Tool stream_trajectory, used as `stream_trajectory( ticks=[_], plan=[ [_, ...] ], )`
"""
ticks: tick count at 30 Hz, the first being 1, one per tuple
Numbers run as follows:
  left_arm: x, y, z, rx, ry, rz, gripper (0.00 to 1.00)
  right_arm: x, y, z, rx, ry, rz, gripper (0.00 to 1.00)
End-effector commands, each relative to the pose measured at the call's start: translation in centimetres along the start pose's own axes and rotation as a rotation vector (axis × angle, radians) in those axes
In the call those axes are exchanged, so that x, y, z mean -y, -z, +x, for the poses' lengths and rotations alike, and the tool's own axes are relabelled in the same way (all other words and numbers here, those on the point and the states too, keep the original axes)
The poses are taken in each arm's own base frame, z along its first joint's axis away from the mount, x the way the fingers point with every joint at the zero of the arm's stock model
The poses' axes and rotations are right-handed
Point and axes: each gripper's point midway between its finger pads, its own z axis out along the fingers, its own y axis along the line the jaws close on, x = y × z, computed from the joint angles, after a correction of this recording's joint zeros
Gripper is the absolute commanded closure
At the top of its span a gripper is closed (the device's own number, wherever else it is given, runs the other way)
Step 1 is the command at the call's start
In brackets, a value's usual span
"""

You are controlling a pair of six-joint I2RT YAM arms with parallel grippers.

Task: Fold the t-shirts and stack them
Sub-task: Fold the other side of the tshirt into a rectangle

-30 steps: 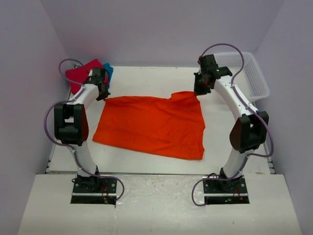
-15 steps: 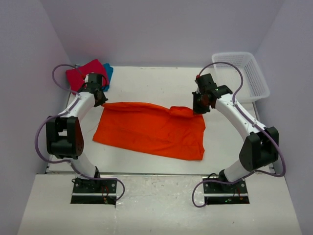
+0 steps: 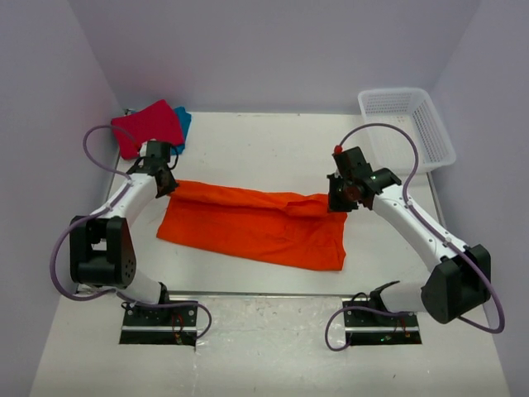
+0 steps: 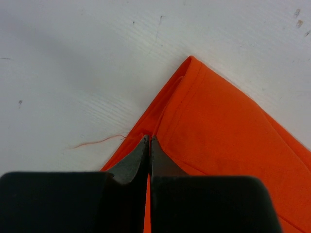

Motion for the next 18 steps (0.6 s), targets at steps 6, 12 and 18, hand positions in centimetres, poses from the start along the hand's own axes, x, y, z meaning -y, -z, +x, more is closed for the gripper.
stream_trajectory(
  ticks=[6, 12, 18],
  plan=[
    [-1.6, 0.1, 1.3, 0.011, 0.036, -0.047, 1.00, 0.1, 0.4, 1.6, 0.037, -0.031, -0.017, 1.00],
    [-2.4, -0.9, 3.4, -0.034, 0.027, -0.084, 1.00, 0.7, -0.4, 3.4, 0.006, -0.041, -0.007, 1.00],
    [-3.0, -1.4, 4.2, -0.050, 0.025, -0.113, 1.00, 0.9, -1.0, 5.5, -0.028, -0.044, -0.013, 1.00]
  ],
)
